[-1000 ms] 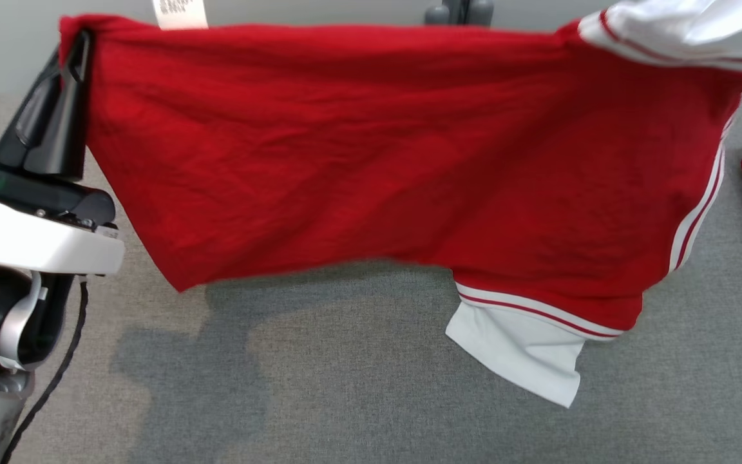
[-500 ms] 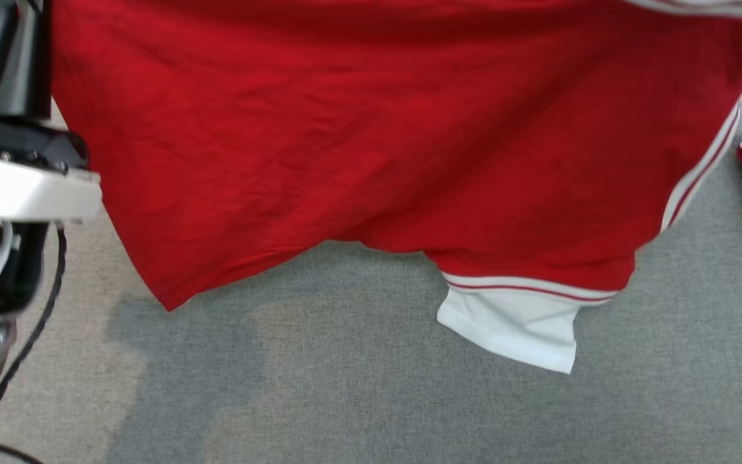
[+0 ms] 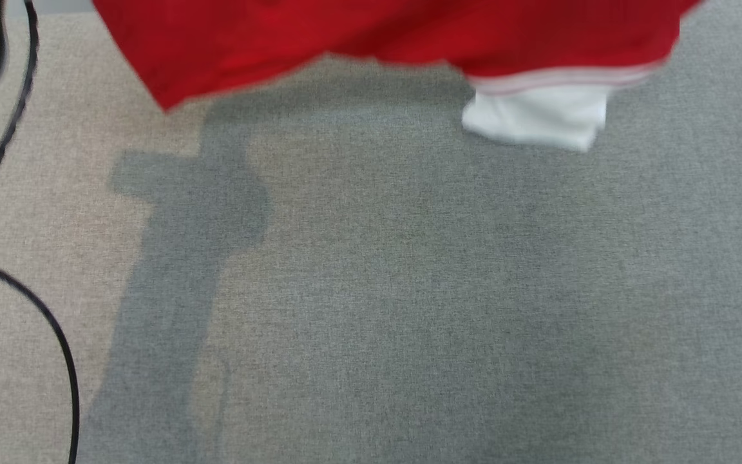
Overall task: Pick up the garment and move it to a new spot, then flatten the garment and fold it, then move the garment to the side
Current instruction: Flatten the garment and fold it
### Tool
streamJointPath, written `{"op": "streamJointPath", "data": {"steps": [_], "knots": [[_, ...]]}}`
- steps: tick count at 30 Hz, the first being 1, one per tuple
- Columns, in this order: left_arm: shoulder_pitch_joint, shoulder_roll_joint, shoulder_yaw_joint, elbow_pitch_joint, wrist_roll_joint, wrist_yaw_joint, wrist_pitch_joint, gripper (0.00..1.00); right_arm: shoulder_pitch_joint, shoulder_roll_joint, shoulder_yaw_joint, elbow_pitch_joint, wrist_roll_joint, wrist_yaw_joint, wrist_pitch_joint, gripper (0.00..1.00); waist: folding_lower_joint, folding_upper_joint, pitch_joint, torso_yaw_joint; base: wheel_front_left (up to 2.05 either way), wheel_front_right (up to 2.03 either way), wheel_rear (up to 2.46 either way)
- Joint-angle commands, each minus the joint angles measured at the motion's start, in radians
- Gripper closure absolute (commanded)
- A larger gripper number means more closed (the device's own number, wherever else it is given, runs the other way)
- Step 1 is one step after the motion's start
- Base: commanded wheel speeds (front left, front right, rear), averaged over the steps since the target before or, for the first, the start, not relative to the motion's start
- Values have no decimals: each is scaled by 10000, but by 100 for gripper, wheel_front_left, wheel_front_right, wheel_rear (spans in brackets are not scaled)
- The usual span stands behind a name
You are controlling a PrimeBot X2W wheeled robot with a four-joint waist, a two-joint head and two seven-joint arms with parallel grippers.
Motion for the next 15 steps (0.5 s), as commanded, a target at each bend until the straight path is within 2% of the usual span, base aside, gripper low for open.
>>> {"op": "streamJointPath", "data": {"steps": [1,4,10,15], "knots": [[-270,-14,8,237,60,-63,-98,100,-218,59,40,244,55,6,-142,100,0,0,20,30,0,0,0],[-1094,-327,-33,1589,1,-302,-291,100,-1106,433,133,1706,240,5,-446,100,0,0,-10,33,0,0,0],[-1716,-1011,-148,4325,-619,-760,299,100,-1686,1199,228,4866,372,6,-116,100,0,0,-130,-62,0,0,0],[-1867,-1287,-119,5867,-1068,-1006,410,100,-1681,1541,470,6124,493,6,-337,100,0,0,93,-126,0,0,0]]}}
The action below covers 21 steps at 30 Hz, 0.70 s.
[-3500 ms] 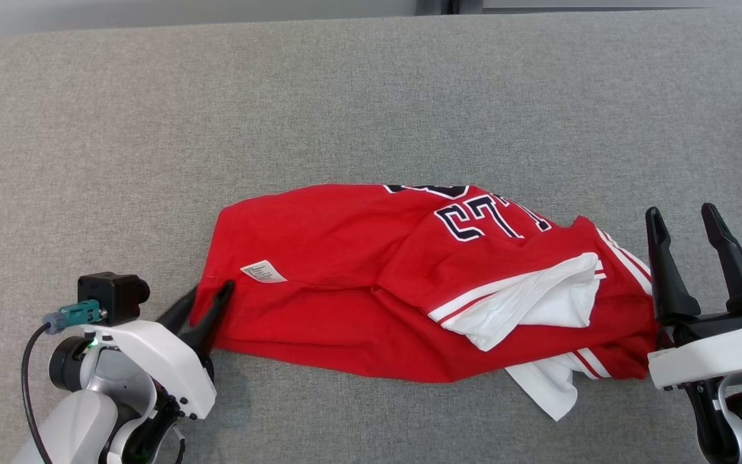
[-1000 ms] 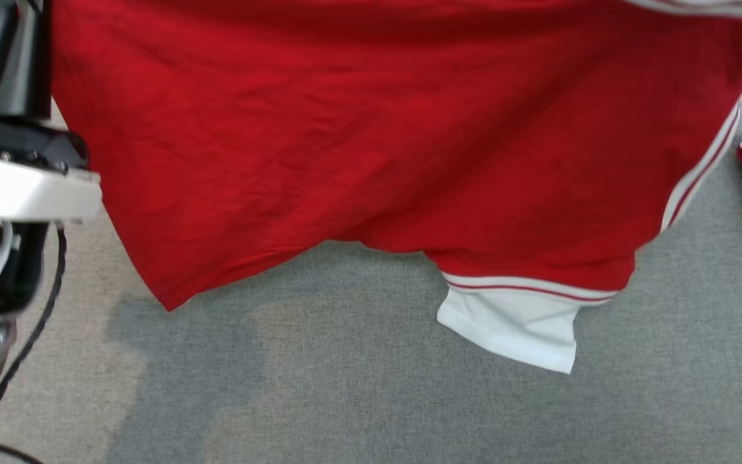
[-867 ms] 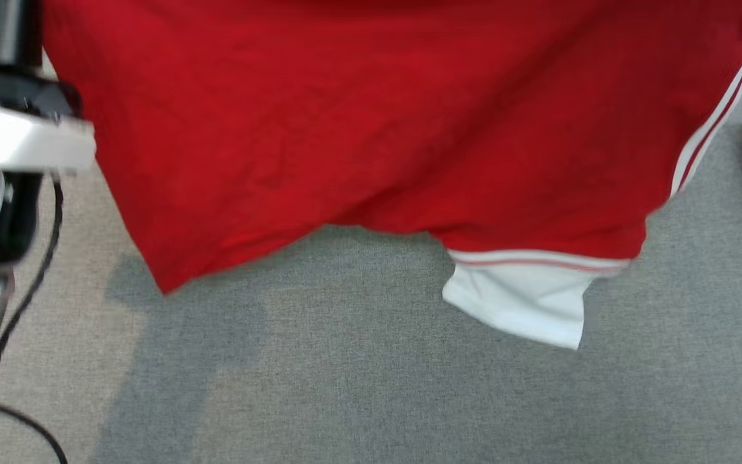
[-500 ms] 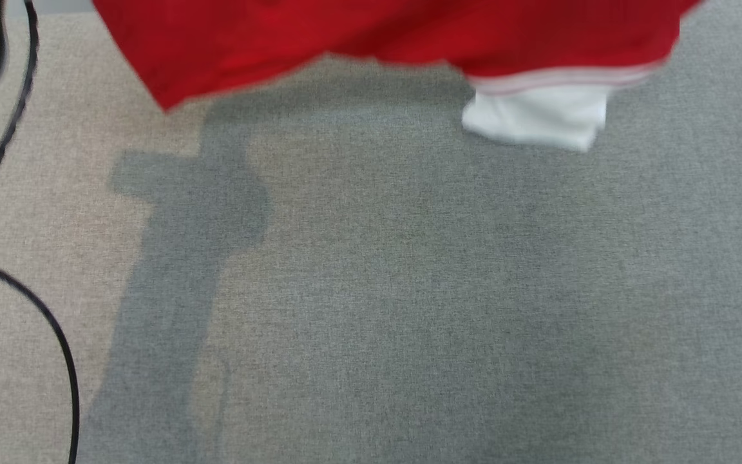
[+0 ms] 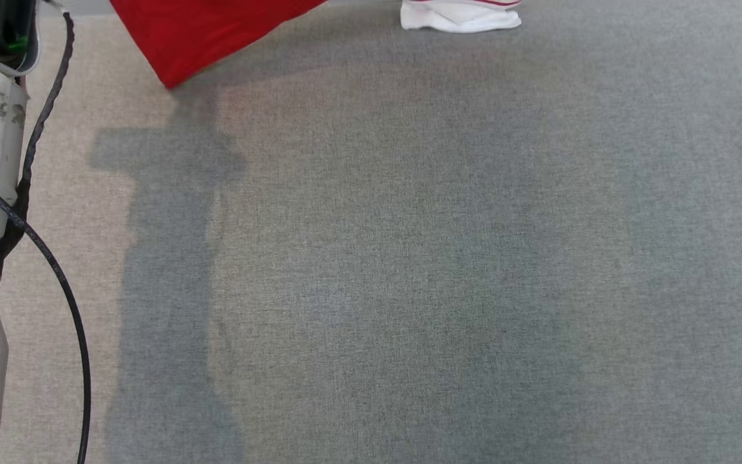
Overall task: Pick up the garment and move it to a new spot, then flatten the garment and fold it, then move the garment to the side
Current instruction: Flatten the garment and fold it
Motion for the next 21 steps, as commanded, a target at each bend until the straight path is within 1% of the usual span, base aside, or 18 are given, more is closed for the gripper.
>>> {"op": "streamJointPath", "data": {"steps": [1,5,7,9,13,17,19,21], "knots": [[-207,2,-2,126,-35,-57,-81,100,-13,8,59,83,136,6,-114,100,0,-1,184,-37,0,0,0],[35,-108,-113,519,-250,-160,-458,100,438,-23,371,69,460,6,-439,100,0,-1,518,-15,0,0,0],[494,-206,-285,582,-291,-173,-734,100,1069,-70,587,-205,815,6,-650,100,0,-1,535,21,0,0,0],[938,-320,-460,347,-476,-177,-1000,100,1821,-281,810,-615,1213,6,-854,100,0,-1,475,66,0,0,0],[2531,-475,-866,-250,-831,-173,-1341,100,4207,-726,1180,-1716,2132,6,-1190,100,0,-1,249,130,0,0,0],[4158,-425,-1034,-932,-1160,-173,-1466,100,6821,-1258,1577,-3086,2861,6,-1322,100,0,-1,-38,140,0,0,0],[5047,-392,-1115,-1302,-1184,-174,-1489,100,8144,-1629,1538,-3691,3155,5,-1414,100,0,-1,-177,157,0,0,0],[5889,-280,-1020,-1771,-1138,-174,-1491,100,9364,-1781,1426,-4289,3321,6,-1499,100,0,-1,-300,131,0,0,0]]}}
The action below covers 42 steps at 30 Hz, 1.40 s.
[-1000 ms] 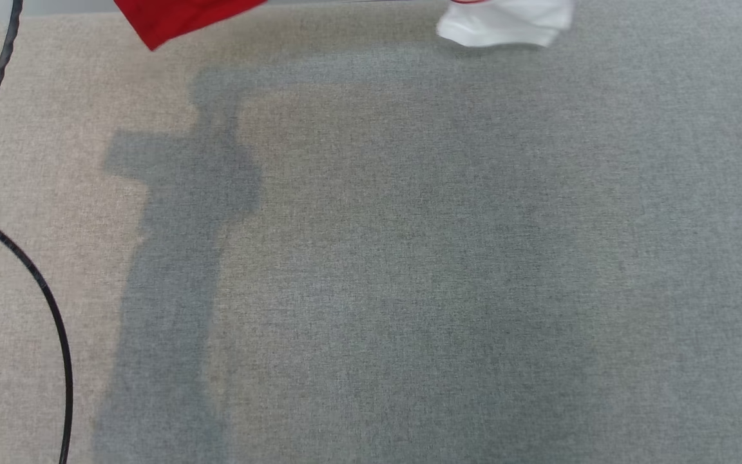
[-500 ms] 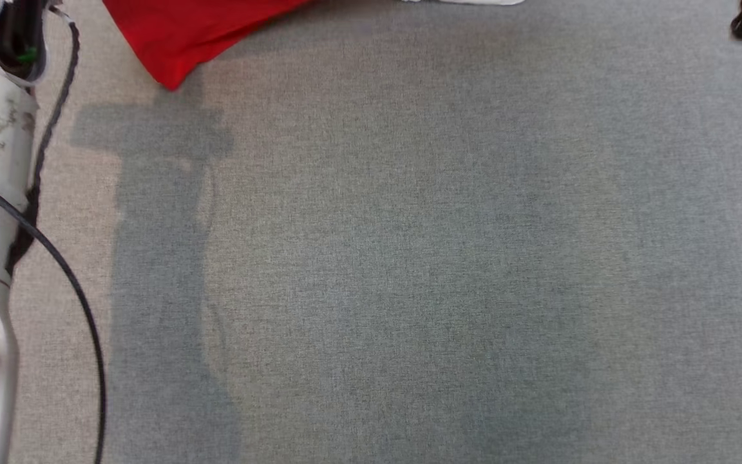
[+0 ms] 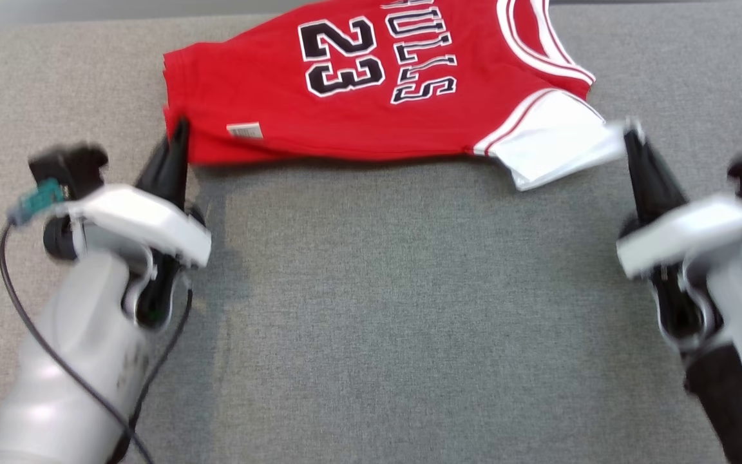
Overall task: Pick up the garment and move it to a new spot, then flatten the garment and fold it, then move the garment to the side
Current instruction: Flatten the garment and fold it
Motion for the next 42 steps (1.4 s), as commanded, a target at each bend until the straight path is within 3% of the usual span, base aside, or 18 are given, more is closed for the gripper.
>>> {"op": "streamJointPath", "data": {"steps": [1,5,11,17,23,27,31,37,42], "knots": [[456,126,68,-253,62,-6,-35,100,604,-155,-113,-305,81,6,-116,100,0,0,-129,-15,0,0,0],[2041,382,508,-1291,332,67,-38,100,2850,-318,-556,-1625,230,6,-199,100,0,0,-456,-56,0,0,0],[4151,799,839,-2859,721,522,-39,100,5869,134,-1411,-3737,-253,6,148,100,0,0,-1098,-179,0,0,0],[5931,1498,1089,-4901,675,1461,226,100,8415,964,-2495,-6107,-1416,6,1672,100,0,0,-1649,-287,0,0,0],[7883,2249,1494,-7255,470,2675,822,100,10420,1706,-3232,-8569,-2591,5,4074,100,0,0,-2149,-463,0,0,0],[9092,2546,1788,-8540,280,3480,1166,100,11205,1951,-3661,-9938,-2994,8,5488,100,0,0,-2476,-592,0,0,0],[9839,2699,1888,-9388,241,3981,1376,100,11664,2048,-3879,-10935,-3043,6,6446,100,0,0,-2596,-616,0,0,0],[10116,2850,1868,-9987,351,4339,1637,100,11503,2065,-4116,-11622,-3193,6,6828,100,0,0,-2547,-562,0,0,0],[9791,2966,1738,-10182,395,4338,1940,100,10826,2070,-4084,-11317,-3241,6,6987,100,0,0,-2212,-499,0,0,0]]}}
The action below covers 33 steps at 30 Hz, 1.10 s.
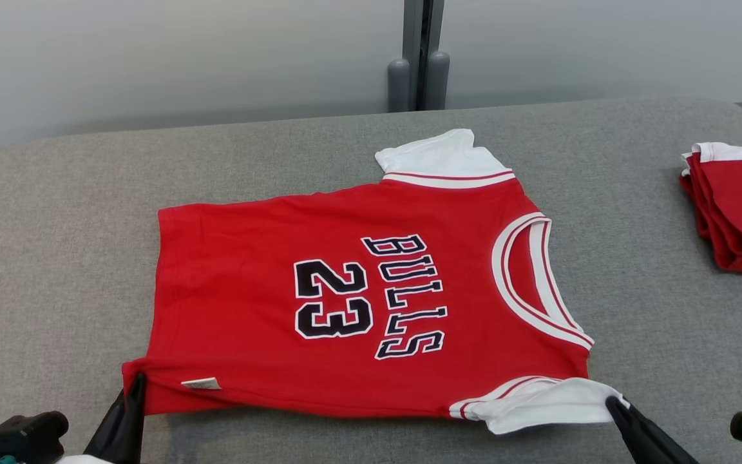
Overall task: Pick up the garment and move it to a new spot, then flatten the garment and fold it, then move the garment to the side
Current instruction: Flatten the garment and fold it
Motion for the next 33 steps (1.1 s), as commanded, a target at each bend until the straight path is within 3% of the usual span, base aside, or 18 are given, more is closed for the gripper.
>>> {"op": "streamJointPath", "data": {"steps": [1,5,17,33], "knots": [[-299,74,-27,-41,68,13,82,100,-463,-35,14,144,-42,8,43,100,0,-1,213,57,0,0,0],[-610,95,-81,-79,110,-66,207,100,-1158,-165,108,423,-11,6,67,100,0,-1,634,214,0,0,0],[-2363,-114,-23,413,73,-573,122,100,-5049,-1547,793,2200,73,14,-534,100,0,-1,2477,693,0,0,0],[-3274,-515,-352,1856,-112,-1312,-165,100,-6846,-2293,1701,4988,783,12,-2283,100,0,-1,2953,838,0,0,0]]}}
